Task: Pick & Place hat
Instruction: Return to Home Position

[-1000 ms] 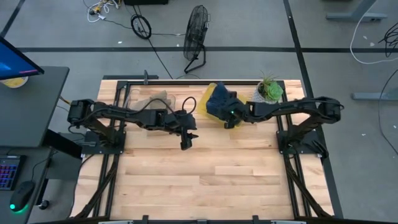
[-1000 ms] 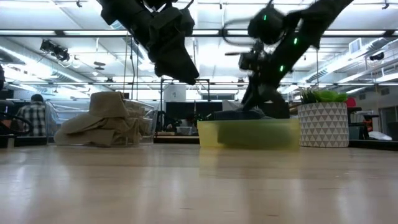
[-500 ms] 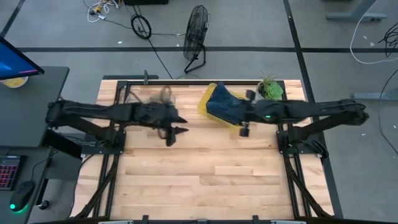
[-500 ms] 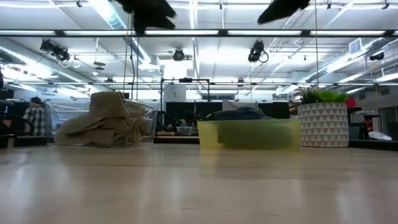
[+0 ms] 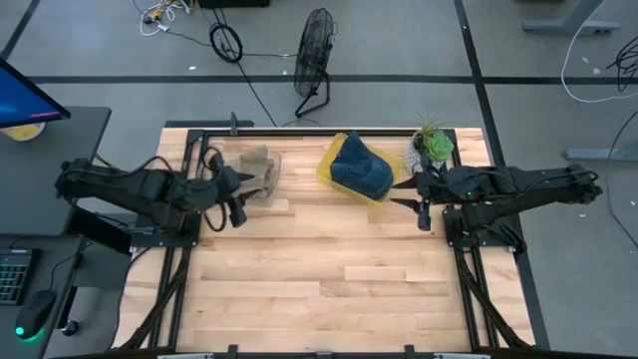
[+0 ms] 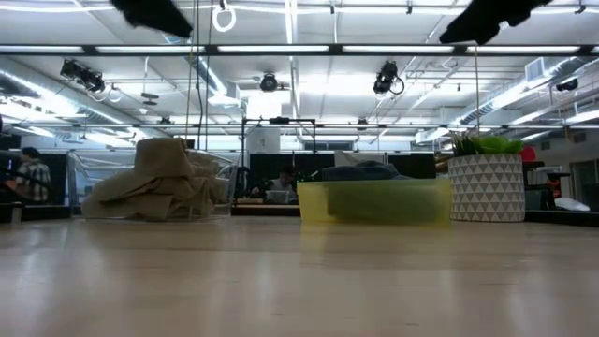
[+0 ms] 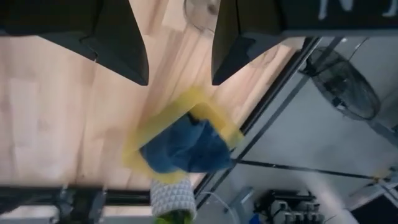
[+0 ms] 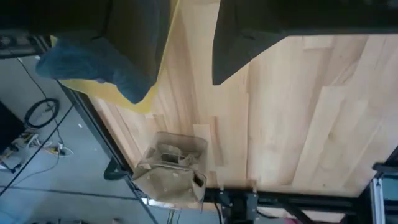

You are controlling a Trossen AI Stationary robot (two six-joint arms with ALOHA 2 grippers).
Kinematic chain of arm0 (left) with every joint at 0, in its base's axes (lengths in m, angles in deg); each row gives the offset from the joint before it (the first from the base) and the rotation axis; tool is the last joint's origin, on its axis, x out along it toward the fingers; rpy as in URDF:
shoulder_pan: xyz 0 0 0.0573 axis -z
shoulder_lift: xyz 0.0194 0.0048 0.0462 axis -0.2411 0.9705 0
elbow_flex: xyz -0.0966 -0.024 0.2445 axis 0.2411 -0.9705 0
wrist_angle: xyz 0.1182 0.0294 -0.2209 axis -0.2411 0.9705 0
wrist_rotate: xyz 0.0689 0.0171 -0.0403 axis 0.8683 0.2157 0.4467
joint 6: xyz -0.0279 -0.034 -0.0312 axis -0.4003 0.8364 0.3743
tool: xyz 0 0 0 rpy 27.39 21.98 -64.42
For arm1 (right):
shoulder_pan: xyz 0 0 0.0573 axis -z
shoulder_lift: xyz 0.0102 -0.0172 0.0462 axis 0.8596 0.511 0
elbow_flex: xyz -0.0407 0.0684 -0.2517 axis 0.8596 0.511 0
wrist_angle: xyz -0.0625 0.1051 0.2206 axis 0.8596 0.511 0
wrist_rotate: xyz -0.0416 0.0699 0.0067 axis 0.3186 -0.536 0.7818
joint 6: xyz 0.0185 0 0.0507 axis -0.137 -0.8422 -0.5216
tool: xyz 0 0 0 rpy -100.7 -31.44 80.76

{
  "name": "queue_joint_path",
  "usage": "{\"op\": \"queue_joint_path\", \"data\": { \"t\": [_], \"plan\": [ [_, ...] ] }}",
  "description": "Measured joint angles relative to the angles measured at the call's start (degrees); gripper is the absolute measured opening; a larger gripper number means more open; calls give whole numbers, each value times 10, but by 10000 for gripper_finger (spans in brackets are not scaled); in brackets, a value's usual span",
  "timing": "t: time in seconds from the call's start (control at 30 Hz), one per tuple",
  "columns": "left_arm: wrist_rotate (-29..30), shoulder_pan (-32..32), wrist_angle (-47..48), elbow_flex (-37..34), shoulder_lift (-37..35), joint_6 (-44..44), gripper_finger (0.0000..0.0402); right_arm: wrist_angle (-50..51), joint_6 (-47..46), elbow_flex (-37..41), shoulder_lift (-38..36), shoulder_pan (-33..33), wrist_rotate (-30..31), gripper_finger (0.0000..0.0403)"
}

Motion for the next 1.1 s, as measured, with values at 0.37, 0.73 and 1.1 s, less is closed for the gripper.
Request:
{"op": "queue_joint_path", "data": {
  "t": [0.37,0.73,1.1],
  "plan": [
    [24,60,-200,-292,-157,-11,178,-149,-3,163,-148,0,1,162],
    [25,59,-385,-443,-313,-116,179,-165,-29,242,-264,1,-1,162],
    [22,59,-307,-459,-455,-137,179,-158,-18,268,-383,1,-60,162]
  ]
}}
